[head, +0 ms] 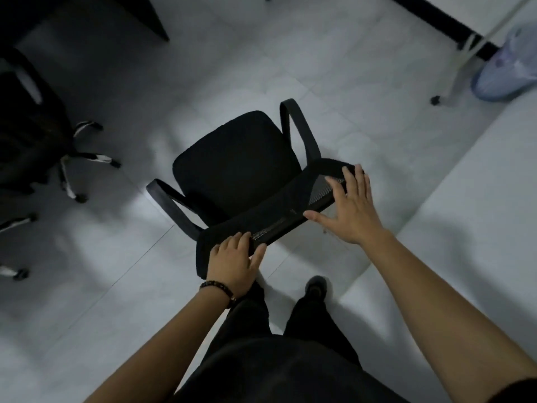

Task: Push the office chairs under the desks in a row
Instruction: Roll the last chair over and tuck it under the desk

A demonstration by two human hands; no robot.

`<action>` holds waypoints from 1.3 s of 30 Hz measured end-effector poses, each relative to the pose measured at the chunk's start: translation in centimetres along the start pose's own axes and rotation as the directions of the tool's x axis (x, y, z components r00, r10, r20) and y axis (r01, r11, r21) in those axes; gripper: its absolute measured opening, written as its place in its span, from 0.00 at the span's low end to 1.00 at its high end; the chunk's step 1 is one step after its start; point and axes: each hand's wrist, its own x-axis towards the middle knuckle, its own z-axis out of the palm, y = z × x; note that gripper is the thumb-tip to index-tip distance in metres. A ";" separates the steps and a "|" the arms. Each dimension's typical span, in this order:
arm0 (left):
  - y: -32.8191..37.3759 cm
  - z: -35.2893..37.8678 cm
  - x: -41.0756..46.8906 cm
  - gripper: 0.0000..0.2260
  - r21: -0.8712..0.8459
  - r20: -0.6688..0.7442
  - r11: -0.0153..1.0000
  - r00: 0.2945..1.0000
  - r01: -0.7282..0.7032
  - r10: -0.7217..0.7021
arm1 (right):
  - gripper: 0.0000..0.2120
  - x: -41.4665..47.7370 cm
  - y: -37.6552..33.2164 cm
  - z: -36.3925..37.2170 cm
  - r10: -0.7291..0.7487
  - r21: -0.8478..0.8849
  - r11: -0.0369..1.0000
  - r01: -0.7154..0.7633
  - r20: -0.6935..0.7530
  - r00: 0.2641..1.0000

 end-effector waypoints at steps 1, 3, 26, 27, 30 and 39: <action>-0.2 0.1 -0.6 0.29 0.021 -0.045 0.999 0.998 0.034 -0.033 | 0.51 0.4 -0.5 0.0 -0.022 -0.011 1.000 0.023 0.013 1.000; -0.7 0.3 -1.1 0.28 0.011 -0.118 0.994 0.987 0.112 -0.110 | 0.48 0.8 -1.9 0.3 -0.052 -0.041 0.998 0.054 0.029 0.998; -19.9 -20.6 19.7 0.27 0.018 -0.303 0.959 0.916 0.282 -0.264 | 0.38 30.8 -24.0 -5.0 -0.227 -0.089 0.968 0.235 0.091 0.970; -20.8 -21.7 20.9 0.26 0.021 -0.299 0.960 0.918 0.278 -0.259 | 0.38 32.3 -25.1 -5.4 -0.225 -0.094 0.967 0.235 0.109 0.968; -23.3 -25.1 24.2 0.25 0.025 -0.293 0.960 0.920 0.281 -0.261 | 0.38 36.6 -28.0 -6.4 -0.220 -0.102 0.966 0.236 0.147 0.964; -28.4 -34.3 33.9 0.24 0.034 -0.332 0.947 0.897 0.320 -0.291 | 0.39 50.1 -34.7 -8.8 -0.276 -0.092 0.952 0.291 0.145 0.950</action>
